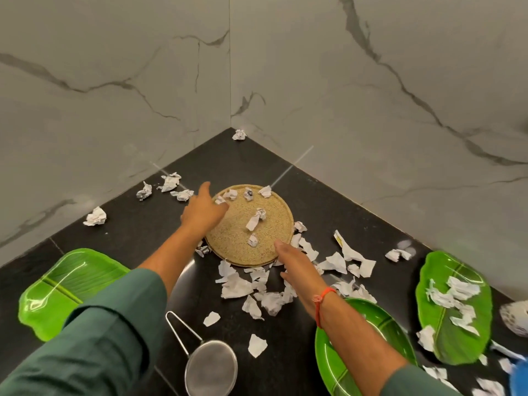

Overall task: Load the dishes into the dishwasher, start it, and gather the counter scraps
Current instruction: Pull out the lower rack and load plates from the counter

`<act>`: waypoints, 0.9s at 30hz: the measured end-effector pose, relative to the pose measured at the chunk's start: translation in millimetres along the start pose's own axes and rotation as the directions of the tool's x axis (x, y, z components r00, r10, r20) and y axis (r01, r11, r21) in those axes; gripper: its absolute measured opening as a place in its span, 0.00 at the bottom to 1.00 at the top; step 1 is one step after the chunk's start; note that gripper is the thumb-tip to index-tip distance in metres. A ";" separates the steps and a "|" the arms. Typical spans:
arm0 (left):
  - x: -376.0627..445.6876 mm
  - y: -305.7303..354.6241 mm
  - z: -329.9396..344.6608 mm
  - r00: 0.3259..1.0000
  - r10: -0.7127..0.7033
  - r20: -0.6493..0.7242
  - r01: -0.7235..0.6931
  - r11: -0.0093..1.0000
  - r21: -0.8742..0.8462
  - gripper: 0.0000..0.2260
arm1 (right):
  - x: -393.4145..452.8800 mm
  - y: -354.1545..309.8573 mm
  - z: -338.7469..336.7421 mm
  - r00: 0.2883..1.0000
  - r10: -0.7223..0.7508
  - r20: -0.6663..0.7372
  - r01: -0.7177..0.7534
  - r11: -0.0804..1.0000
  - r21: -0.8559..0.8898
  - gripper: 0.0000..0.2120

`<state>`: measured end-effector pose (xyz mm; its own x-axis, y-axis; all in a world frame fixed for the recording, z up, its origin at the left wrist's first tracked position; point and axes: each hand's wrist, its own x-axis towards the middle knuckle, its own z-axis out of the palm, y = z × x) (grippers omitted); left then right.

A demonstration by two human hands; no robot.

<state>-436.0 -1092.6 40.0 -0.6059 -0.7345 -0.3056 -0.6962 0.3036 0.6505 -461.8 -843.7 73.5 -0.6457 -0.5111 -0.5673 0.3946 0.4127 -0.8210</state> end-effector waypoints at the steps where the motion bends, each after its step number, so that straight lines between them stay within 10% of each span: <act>1: -0.2 2.7 -4.6 0.999 -0.032 0.008 0.033 0.996 -0.081 0.38 | -1.3 1.1 -1.3 1.000 0.003 0.010 -0.003 1.000 0.009 0.24; 11: -86.6 70.9 -51.2 0.835 0.400 0.378 -0.272 0.897 -0.348 0.17 | -27.6 -6.9 -12.5 0.996 0.035 0.079 -0.055 0.961 0.270 0.36; 19: -130.0 91.5 -56.6 0.819 0.572 -0.039 -0.573 0.818 -0.047 0.19 | -52.7 -12.7 -23.8 0.983 0.085 -0.161 -0.043 0.968 0.246 0.30; 27: -170.4 111.6 -56.8 0.725 0.677 -0.124 -0.684 0.730 -0.014 0.27 | -90.7 -14.7 -47.3 0.973 0.026 -0.230 0.062 0.928 0.367 0.28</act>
<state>-388.6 -968.0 204.2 -0.8632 -0.4021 0.3052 -0.0883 0.7156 0.6930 -439.9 -767.8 140.1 -0.7682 -0.3128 -0.5587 0.5664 0.0750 -0.8207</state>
